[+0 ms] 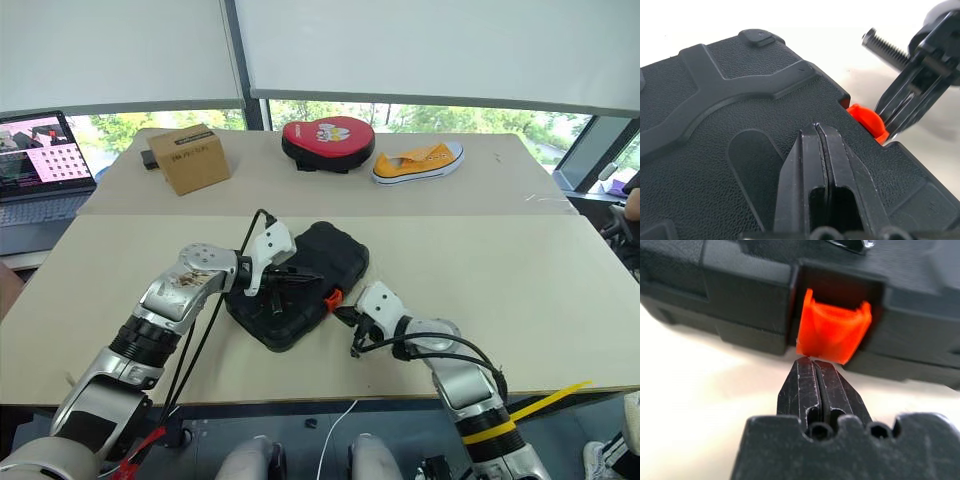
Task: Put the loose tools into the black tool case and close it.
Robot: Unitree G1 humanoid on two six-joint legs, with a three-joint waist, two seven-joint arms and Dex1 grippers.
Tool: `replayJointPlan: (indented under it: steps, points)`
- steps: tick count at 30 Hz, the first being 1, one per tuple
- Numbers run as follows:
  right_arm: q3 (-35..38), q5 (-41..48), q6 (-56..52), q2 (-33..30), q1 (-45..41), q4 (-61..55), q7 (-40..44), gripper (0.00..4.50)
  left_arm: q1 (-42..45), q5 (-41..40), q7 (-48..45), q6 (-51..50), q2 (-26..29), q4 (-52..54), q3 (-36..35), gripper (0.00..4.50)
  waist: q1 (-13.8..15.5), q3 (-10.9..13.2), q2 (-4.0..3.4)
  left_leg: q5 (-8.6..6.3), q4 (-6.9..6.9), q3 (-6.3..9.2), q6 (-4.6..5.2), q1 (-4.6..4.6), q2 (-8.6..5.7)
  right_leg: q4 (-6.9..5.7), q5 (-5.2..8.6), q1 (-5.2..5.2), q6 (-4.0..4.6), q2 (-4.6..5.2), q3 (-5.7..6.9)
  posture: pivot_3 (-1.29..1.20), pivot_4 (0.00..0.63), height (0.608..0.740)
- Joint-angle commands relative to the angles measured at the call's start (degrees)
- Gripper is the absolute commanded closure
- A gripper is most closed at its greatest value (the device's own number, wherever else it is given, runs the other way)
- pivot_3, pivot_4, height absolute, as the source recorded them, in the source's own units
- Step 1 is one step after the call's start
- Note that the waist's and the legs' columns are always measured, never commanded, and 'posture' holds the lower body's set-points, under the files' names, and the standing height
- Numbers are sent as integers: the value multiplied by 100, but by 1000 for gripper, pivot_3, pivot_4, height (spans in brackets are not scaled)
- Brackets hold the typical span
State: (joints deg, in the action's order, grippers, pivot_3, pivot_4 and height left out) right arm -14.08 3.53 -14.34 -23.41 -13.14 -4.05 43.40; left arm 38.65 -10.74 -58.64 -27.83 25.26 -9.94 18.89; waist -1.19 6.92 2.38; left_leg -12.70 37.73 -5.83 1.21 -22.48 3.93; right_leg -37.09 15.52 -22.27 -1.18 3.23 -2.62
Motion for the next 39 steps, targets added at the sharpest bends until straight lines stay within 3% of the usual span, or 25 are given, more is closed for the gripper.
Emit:
replayJointPlan:
  steps: [1,12,17,19,26,31,33,39]
  points:
    - [75,97,300,145,-346,-153,-45,4500,-350,393,6,-403,77,-515,442,4455,0,0,0,0,0,0,0,-2,-1,0,0,-2,0,1,0,0,150,740]
    - [163,162,-158,-12,-729,-481,97,4500,-480,457,-61,-460,154,-458,570,4455,-8,2,-1,0,-3,2,-1,-5,0,1,2,-7,3,1,1,0,150,740]
    - [401,347,-132,-316,-294,-639,339,4500,-732,192,11,-120,372,-194,-12,4455,-20,3,-2,-1,-6,3,-1,-6,1,1,10,-9,18,4,-1,0,150,740]
    - [686,564,-252,-420,-67,-696,337,4500,-907,-14,16,237,441,40,-449,4054,-52,2,-1,0,-21,2,-1,-4,0,3,10,-12,16,6,-3,0,150,740]
    - [1608,988,626,-1270,861,-709,982,2479,-1847,-1058,-273,1182,898,880,-2188,1844,-90,21,-21,0,-96,5,-2,2,-1,19,21,-28,18,13,-5,0,150,740]
    - [2195,1256,1970,-1537,1084,-40,1498,635,-3027,-1183,-438,1767,1470,971,-3107,40,-98,43,-27,-1,-100,5,-4,-70,-5,21,26,-100,10,10,-5,0,150,740]
    - [2328,1377,2462,-1647,1119,382,1886,34,-3562,-1138,-380,2020,1618,854,-3479,0,-79,51,-34,-2,-101,4,-4,-68,-7,27,29,-94,5,14,-4,0,150,740]
    - [2440,1648,2732,-1720,847,1061,2244,34,-4434,-872,21,2575,1638,817,-3851,0,10,121,-28,-1,-96,-2,-5,-67,-6,30,26,-93,5,25,-1,0,150,740]
